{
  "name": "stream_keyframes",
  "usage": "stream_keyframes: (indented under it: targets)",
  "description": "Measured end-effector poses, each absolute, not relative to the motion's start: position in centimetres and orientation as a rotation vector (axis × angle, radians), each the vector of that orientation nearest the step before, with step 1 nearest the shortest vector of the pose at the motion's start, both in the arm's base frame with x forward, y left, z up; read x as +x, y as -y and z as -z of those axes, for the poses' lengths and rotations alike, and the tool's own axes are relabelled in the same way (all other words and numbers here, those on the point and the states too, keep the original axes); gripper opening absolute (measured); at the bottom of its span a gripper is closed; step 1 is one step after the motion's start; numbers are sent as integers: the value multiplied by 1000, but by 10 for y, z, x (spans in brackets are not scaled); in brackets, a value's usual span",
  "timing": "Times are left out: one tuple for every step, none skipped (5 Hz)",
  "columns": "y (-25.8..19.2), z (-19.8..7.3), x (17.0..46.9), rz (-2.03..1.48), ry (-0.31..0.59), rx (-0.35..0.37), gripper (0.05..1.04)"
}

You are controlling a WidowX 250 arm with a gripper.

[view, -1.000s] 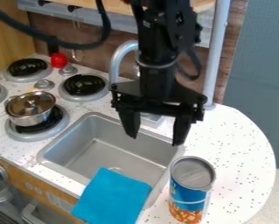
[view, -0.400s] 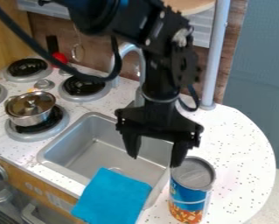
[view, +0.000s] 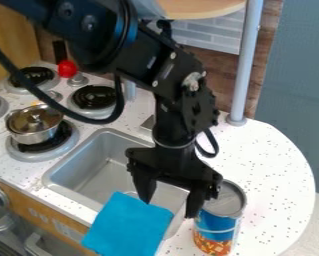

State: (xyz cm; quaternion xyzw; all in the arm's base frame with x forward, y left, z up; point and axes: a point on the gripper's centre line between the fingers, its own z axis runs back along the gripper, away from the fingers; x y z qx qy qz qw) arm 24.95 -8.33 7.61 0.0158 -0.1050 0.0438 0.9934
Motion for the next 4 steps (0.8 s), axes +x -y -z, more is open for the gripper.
stream_keyframes:
  targets:
    - [84,-71,242,-46,235,2,1001]
    - [84,-63,242,-65,253,-33,1001]
    - [89,-47,243,-66,279,-42,1001]
    - [97,-32,248,-90,293,-45,1001]
